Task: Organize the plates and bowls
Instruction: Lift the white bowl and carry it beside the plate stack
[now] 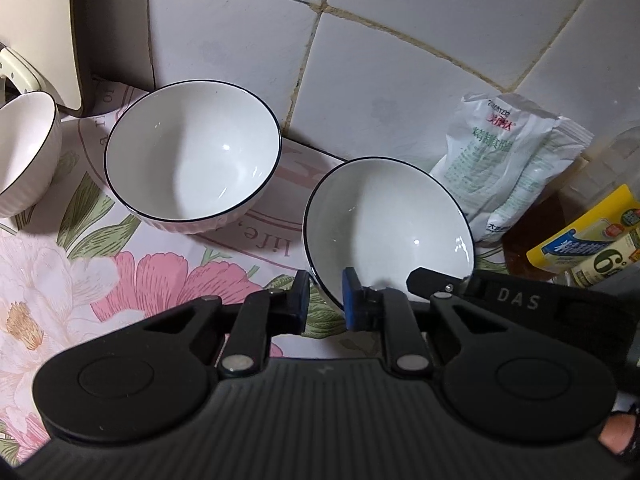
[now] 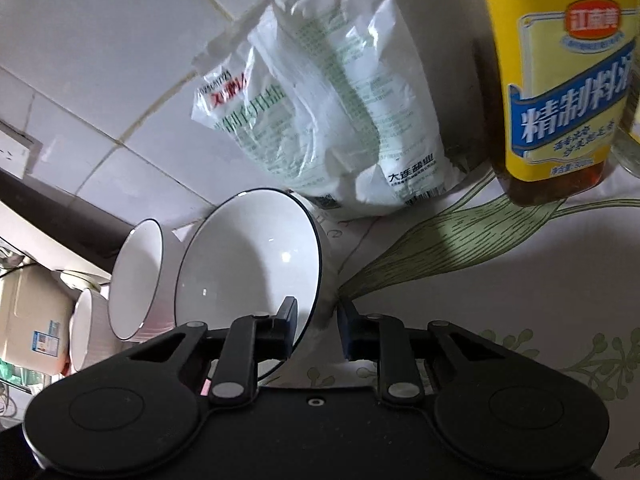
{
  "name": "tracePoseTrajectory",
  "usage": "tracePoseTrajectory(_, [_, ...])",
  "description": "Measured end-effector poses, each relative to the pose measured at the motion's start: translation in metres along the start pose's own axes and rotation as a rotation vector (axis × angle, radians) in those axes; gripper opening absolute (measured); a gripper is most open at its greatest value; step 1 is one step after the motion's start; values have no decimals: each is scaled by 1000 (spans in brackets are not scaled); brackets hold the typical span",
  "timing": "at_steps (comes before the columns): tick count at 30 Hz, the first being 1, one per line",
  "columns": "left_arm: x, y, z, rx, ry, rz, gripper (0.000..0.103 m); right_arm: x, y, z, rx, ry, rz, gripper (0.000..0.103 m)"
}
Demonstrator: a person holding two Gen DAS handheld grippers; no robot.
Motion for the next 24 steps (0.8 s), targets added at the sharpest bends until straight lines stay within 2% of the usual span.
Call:
tracePoseTrajectory(7, [7, -9, 7, -56, 11, -39, 15, -4, -5, 8, -9, -29, 32, 23])
tracePoseTrajectory(9, [11, -14, 13, -87, 35, -44, 15, -4, -8, 19, -13, -15, 42, 23])
tracePoseTrajectory(11, [18, -18, 25, -93, 25, -44, 15, -7, -12, 32, -3, -12, 62, 23])
tracePoseTrajectory(17, [51, -26, 69, -77, -3, -95, 15, -1, -25, 79, -38, -10, 50, 24])
tracePoseTrajectory(24, [99, -40, 132, 8, -54, -200, 15, 16, -43, 147, 26, 67, 5, 24])
Point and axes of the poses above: each gripper's, at about its wrist camera, not at the fingertips, and z roughly against the way its jaws point, x to its right, y to its top, the point moved 10 cm from there along -z, roughly the way its jaws point, and after that the axes turned 12 degrees about -y, right-handed, at the moved point
